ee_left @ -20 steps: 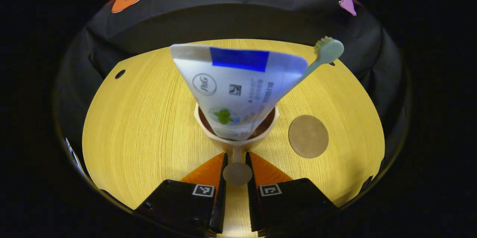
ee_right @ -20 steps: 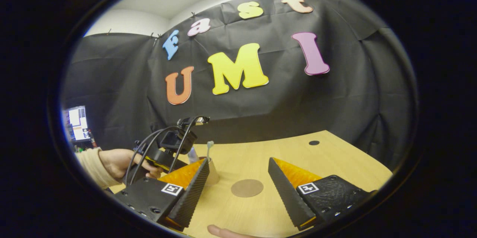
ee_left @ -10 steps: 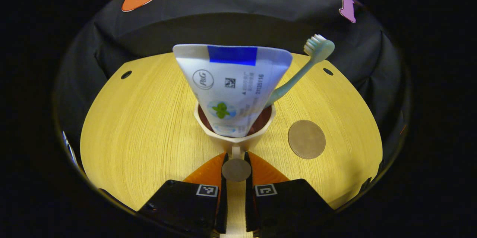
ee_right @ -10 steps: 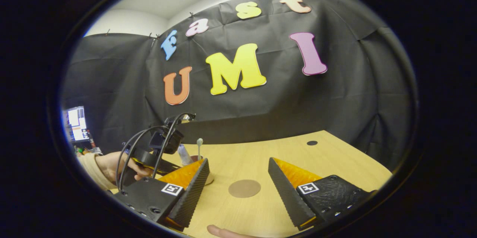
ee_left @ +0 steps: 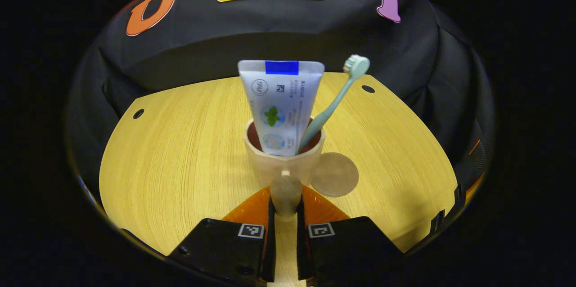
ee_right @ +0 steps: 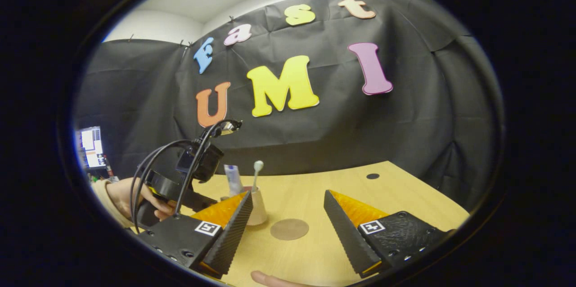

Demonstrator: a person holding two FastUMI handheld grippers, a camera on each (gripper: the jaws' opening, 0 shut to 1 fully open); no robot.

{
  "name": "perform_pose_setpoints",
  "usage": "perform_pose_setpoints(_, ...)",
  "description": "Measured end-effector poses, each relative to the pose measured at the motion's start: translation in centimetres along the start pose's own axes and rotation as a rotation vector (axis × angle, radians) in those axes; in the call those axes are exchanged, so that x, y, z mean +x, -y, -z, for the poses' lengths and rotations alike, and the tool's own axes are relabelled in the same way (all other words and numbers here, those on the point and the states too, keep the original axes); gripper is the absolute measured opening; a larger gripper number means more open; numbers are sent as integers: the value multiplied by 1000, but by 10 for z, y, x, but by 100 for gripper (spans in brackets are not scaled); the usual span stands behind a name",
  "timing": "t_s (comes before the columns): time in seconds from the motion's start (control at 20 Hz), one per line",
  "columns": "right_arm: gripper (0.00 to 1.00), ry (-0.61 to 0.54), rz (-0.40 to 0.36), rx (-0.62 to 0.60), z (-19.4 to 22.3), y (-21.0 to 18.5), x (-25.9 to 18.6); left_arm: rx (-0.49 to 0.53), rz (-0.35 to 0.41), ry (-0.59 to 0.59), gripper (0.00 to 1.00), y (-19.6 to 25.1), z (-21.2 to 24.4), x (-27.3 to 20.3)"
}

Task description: Put the toothbrush and toothpaste on the desktop into the cup, then pick up the cup and place it on the coaster on the desktop.

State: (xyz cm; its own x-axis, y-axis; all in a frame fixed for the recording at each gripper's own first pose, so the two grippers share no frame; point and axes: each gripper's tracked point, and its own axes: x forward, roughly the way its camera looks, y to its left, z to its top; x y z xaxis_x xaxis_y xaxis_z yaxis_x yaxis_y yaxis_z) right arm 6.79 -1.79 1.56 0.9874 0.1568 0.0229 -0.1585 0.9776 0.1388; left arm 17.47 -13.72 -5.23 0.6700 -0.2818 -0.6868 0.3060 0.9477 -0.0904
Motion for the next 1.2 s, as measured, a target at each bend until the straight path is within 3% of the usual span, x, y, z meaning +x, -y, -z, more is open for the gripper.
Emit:
perform_pose_setpoints(0.2,93,9,40,64,-9,24,2,41,-12,7,21,16,-11,4)
perform_pose_setpoints(0.4,96,12,41,107,-11,31,0,9,-10,-15,21,16,-3,3)
perform_pose_setpoints(0.9,96,6,32,43,-5,18,3,-70,-7,-130,23,22,28,11)
perform_pose_setpoints(1.2,93,-2,42,63,-5,30,5,-165,0,-25,23,45,-12,29)
